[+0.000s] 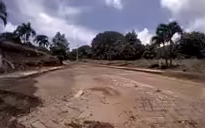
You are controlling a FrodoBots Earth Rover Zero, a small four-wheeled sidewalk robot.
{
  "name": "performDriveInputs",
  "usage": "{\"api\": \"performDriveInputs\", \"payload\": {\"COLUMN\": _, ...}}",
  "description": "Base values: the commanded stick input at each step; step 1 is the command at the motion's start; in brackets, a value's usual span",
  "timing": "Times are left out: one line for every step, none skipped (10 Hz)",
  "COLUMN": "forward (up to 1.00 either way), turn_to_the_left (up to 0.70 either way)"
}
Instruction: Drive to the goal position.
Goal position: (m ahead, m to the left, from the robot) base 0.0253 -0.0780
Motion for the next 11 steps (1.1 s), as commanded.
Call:
{"api": "performDriveInputs", "payload": {"forward": 0.30, "turn_to_the_left": 0.27}}
{"api": "performDriveInputs", "payload": {"forward": 0.30, "turn_to_the_left": 0.23}}
{"api": "performDriveInputs", "payload": {"forward": 0.30, "turn_to_the_left": 0.19}}
{"api": "performDriveInputs", "payload": {"forward": 0.30, "turn_to_the_left": 0.16}}
{"api": "performDriveInputs", "payload": {"forward": 0.30, "turn_to_the_left": 0.12}}
{"api": "performDriveInputs", "payload": {"forward": 0.30, "turn_to_the_left": 0.09}}
{"api": "performDriveInputs", "payload": {"forward": 0.30, "turn_to_the_left": 0.05}}
{"api": "performDriveInputs", "payload": {"forward": 0.30, "turn_to_the_left": 0.02}}
{"api": "performDriveInputs", "payload": {"forward": 0.30, "turn_to_the_left": -0.07}}
{"api": "performDriveInputs", "payload": {"forward": 0.30, "turn_to_the_left": -0.20}}
{"api": "performDriveInputs", "payload": {"forward": 0.30, "turn_to_the_left": -0.27}}
